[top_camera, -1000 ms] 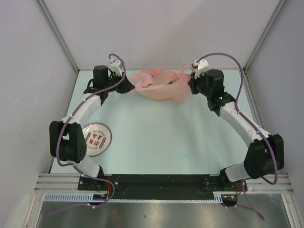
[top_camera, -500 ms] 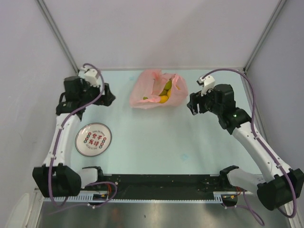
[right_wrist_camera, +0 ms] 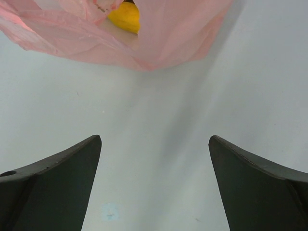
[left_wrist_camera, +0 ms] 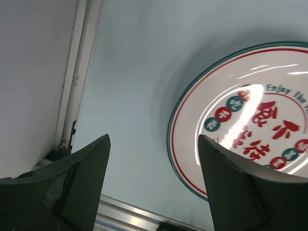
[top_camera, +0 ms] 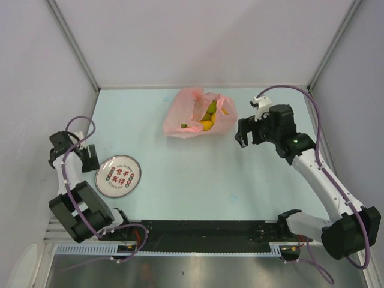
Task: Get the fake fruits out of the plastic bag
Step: Move the plate to the center of the board.
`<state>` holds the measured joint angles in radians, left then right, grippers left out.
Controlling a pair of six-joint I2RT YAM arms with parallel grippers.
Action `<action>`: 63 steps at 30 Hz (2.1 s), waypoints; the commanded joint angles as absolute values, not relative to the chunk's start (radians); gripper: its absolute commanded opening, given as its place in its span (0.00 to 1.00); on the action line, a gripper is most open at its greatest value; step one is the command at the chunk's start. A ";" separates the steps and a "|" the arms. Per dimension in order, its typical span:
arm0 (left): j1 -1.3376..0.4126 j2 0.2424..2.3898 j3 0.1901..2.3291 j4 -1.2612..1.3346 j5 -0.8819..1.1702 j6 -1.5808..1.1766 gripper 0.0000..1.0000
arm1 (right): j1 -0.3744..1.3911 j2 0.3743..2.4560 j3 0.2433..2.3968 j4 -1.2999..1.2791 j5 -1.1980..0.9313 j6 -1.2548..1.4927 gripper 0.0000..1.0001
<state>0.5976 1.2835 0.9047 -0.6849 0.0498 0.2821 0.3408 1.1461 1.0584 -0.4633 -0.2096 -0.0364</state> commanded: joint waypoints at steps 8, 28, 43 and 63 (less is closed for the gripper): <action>0.643 1.452 0.841 -0.551 -0.008 0.365 0.70 | 0.364 1.195 1.085 -0.462 -0.281 -0.008 1.00; 0.077 1.638 0.916 -0.650 0.207 0.428 0.16 | 0.337 1.164 1.043 -0.460 -0.252 -0.057 0.98; -0.330 1.753 1.055 -0.629 0.432 0.062 0.03 | 0.255 1.095 0.999 -0.509 -0.236 -0.078 0.98; -0.318 1.231 0.991 -0.648 0.798 0.173 0.71 | 0.280 1.120 1.127 -0.443 -0.334 -0.025 0.97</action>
<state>-0.3710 1.4101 0.9653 -0.6617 0.6212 0.0662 0.2409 1.1084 0.9909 -0.5022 -0.2756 -0.0597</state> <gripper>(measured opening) 0.581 0.971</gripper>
